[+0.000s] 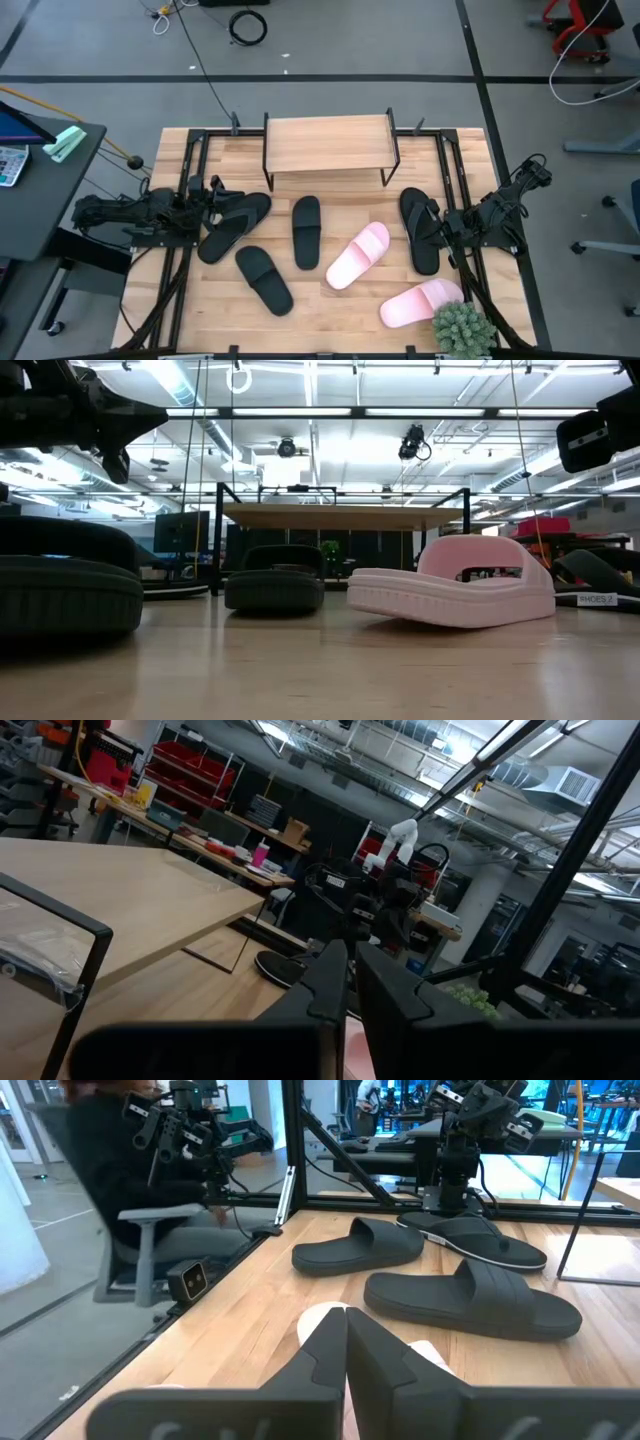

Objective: Pick and place slides into the shelf

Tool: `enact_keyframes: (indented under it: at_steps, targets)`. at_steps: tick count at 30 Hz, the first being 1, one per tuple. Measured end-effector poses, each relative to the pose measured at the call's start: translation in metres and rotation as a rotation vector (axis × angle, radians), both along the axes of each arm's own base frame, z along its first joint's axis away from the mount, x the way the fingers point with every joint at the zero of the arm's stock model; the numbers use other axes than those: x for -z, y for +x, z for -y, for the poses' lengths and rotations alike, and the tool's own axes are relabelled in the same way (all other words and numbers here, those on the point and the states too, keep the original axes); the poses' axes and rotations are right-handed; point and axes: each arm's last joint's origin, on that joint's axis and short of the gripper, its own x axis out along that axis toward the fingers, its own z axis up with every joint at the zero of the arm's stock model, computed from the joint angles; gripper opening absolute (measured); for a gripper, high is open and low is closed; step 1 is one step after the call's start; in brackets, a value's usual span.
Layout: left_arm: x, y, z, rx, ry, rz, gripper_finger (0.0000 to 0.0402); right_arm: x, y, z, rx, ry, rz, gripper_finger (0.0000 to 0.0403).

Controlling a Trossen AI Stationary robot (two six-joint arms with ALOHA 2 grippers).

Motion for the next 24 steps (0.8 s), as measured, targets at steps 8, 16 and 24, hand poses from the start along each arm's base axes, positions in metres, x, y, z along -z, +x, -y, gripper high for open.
enact_keyframes:
  at_steps: [8, 16, 24]
  targets:
    - [0.0000, 0.0000, 0.0000, 0.000, 0.000, 0.000, 0.0031, 0.0000, 0.0000, 0.0000, 0.000, 0.000, 0.000, 0.0013]
    - [0.0000, 0.0000, 0.0000, 0.000, 0.000, 0.000, 0.0025, 0.0000, 0.0000, 0.0000, 0.000, 0.000, 0.000, 0.0013]
    - [0.0000, 0.0000, 0.0000, 0.000, 0.000, 0.000, 0.0036, 0.0000, 0.0000, 0.0000, 0.000, 0.000, 0.000, 0.0013]
